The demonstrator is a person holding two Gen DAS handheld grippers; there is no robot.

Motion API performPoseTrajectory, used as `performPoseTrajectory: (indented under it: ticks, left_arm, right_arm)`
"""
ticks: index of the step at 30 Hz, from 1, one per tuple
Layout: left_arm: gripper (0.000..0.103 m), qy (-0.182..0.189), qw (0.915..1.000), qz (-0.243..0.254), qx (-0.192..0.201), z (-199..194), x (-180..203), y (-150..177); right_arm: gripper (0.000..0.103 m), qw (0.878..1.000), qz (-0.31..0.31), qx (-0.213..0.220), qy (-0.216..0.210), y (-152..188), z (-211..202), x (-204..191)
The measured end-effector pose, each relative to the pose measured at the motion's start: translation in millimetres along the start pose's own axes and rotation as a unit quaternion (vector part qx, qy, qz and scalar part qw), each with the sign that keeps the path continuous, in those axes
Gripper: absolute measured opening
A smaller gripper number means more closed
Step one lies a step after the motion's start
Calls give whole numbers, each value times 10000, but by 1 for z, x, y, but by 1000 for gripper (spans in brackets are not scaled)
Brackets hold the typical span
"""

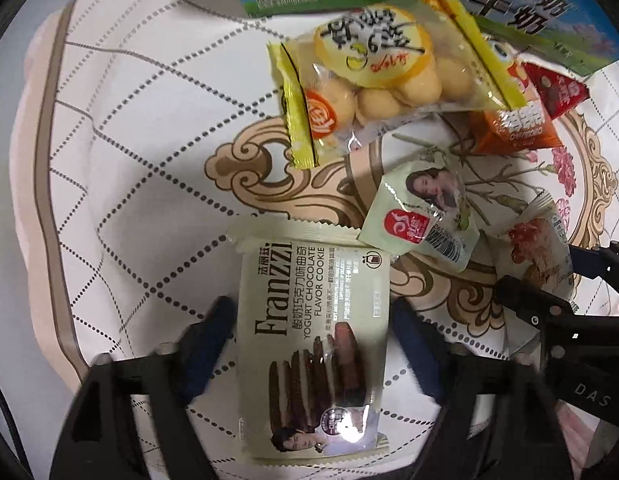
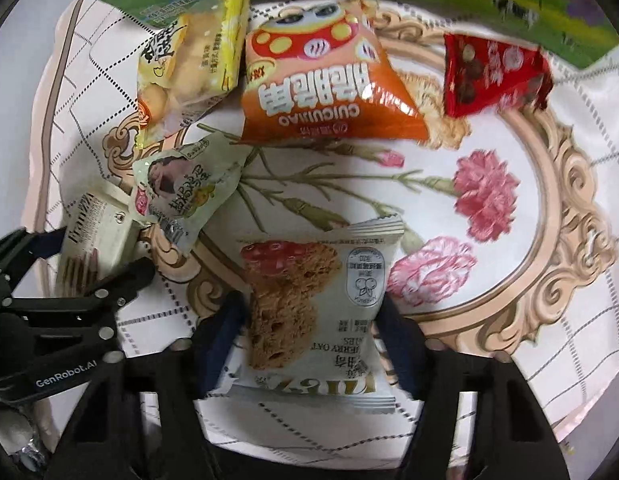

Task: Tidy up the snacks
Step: 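Carry both cookie packets into the box and open both tools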

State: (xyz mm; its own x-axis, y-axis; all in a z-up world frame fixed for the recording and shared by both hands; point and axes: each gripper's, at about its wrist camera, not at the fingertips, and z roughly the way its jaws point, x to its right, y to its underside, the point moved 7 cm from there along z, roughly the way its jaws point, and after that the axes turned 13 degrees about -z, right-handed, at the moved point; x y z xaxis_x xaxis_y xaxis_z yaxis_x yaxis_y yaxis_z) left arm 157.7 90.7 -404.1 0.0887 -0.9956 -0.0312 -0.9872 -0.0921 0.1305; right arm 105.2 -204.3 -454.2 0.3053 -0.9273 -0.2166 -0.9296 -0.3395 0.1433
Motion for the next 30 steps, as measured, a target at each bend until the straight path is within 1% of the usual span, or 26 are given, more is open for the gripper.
performPoseTrajectory:
  ticks: [1, 2, 5, 7, 9, 10, 11, 16, 19, 21, 22, 25, 26, 28, 29, 30]
  left_arm:
    - [57, 15, 10000, -31, 71, -3, 0, 1]
    - [57, 84, 9998, -92, 122, -7, -1, 2]
    - [56, 324, 9990, -179, 240, -19, 1, 9]
    - [56, 419, 9983, -210, 356, -28, 0, 15]
    - [56, 607, 9965, -281, 501, -42, 3, 20]
    - [56, 728, 9952, -348, 561, -50, 4, 21]
    - [56, 933, 9926, -436, 650, -63, 5, 22]
    - [56, 1519, 9799, -588, 1151, -127, 12, 13]
    - [56, 1730, 9743, -469, 1365, -163, 25, -10]
    - [56, 1793, 9715, -374, 1508, -188, 34, -33]
    - [56, 1801, 9706, -346, 1560, -193, 41, -45]
    - [56, 1823, 9685, -285, 1671, -213, 50, -83]
    - [56, 1804, 9689, -265, 1672, -217, 53, -102]
    - [56, 1825, 9699, -269, 1586, -221, 57, -131]
    - [56, 1823, 9708, -275, 1533, -220, 60, -148]
    - [56, 1790, 9721, -262, 1494, -221, 62, -158]
  right_arm:
    - [65, 10000, -15, 28, 14, 0, -1, -1]
    - [63, 10000, -41, 63, 63, 1, -2, 0]
    - [61, 9996, -129, 210, 119, 5, -10, -3]
    - [61, 9992, -154, 354, 65, 11, -20, -6]
    - [61, 9985, -157, 526, -37, 15, -34, -7]
    - [61, 9977, -143, 643, -134, 17, -44, -7]
    - [61, 9969, -138, 746, -217, 18, -54, -8]
    - [61, 9904, -57, 1271, -534, 14, -111, -4]
    - [61, 9842, -22, 1626, -703, 6, -150, 3]
    - [61, 9790, -3, 1869, -815, -8, -179, 8]
    - [61, 9769, 21, 1967, -830, -16, -191, 13]
    - [61, 9735, 61, 2164, -737, -46, -217, 24]
    - [61, 9726, 75, 2220, -681, -58, -224, 29]
    - [61, 9729, 92, 2247, -538, -83, -235, 37]
    - [61, 9736, 112, 2240, -430, -101, -239, 45]
    - [61, 9742, 130, 2226, -361, -114, -241, 54]
